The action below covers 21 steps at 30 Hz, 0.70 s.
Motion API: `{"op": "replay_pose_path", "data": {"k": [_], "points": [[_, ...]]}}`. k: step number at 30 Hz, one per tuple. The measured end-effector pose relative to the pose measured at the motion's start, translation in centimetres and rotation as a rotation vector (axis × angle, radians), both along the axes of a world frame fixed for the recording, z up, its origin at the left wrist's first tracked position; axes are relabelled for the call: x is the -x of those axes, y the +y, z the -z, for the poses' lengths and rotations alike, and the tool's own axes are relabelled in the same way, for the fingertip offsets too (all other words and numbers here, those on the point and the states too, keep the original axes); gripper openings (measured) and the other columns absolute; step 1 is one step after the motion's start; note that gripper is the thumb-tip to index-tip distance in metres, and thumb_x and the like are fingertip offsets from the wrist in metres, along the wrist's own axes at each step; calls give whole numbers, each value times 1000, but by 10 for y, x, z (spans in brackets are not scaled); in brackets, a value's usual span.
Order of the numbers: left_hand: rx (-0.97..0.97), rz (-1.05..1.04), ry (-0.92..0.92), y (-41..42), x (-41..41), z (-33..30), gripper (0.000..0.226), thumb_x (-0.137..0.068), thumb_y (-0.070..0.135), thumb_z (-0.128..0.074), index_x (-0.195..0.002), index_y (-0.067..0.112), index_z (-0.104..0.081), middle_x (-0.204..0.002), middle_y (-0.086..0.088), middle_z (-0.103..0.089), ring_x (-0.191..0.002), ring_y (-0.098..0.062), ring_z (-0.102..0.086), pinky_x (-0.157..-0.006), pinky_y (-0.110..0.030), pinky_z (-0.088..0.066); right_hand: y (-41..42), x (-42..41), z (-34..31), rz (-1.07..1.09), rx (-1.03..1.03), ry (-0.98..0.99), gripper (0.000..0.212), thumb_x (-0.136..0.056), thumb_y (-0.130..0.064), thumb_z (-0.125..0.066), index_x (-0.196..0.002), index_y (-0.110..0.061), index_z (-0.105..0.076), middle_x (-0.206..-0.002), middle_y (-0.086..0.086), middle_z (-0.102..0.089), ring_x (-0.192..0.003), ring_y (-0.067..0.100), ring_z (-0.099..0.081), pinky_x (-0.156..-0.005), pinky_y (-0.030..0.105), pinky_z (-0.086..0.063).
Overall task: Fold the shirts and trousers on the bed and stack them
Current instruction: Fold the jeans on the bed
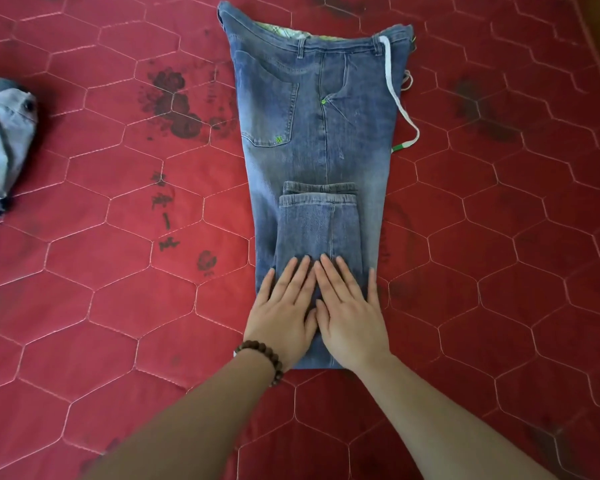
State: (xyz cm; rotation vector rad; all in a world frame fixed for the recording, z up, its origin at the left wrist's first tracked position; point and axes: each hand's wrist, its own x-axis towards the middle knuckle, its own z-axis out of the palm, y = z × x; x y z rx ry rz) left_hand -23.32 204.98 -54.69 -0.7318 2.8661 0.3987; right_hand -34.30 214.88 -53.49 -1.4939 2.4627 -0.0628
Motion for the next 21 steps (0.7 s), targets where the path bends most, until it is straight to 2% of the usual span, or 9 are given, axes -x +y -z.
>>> {"op": "replay_pose_path", "data": {"k": [5,7,10,13,15,17,21], "points": [[47,43,104,-33,25,-7,60,-95,42,-28,-149,16,-30,-159,-3,-19,-148,-22,-7,-118,-54,-4,-29,23,-9,-10,82,66,54,-101,-38,-26,-151,-17,-24,-160,-2,-16,-149,16,-5,-117,59,-6],[73,47,93,-62,46,-9,61,-95,44,-22,-151,20,-25,-160,-1,-14,-149,-22,-4,-118,-54,-2,-54,54,-8,-65,63,88,56,-100,-40,-25,-151,-18,-21,-161,-4,-14,-149,17,-4,-117,60,-7],[80,126,43,-103,57,2,58,-97,49,-10,-152,30,-10,-161,3,-5,-148,-16,2,-119,-50,1,-69,96,2,-215,7,10,60,-99,-49,-21,-153,-24,-15,-161,-6,-7,-149,17,-4,-117,58,-12],[52,280,88,-130,37,11,54,-100,34,-24,-153,30,-11,-161,4,-9,-149,-16,-2,-120,-46,-7,-52,118,4,-365,14,11,54,-102,-40,-25,-153,-28,-11,-162,-6,-4,-149,16,-4,-119,51,-12],[88,373,116,-141,17,8,76,-88,12,-45,-153,28,-11,-160,1,-13,-148,-20,-6,-119,-44,-8,-29,132,-2,-459,2,68,66,-98,-21,-45,-154,-27,-10,-162,-3,-7,-149,17,-7,-119,51,-16],[152,490,110,-145,-2,2,93,-72,-1,-54,-153,26,-18,-160,-1,-17,-148,-23,-9,-117,-46,-8,-4,142,-9,-542,-28,107,83,-88,-10,-58,-154,-27,-11,-162,0,-10,-149,20,-9,-118,52,-17],[93,683,100,-135,-13,-6,83,-78,19,-59,-152,27,-22,-160,2,-19,-148,-21,-11,-119,-48,-14,10,138,-13,-653,-61,138,78,-90,-27,-60,-153,-31,-16,-161,0,-13,-149,20,-9,-115,53,-13]]}}
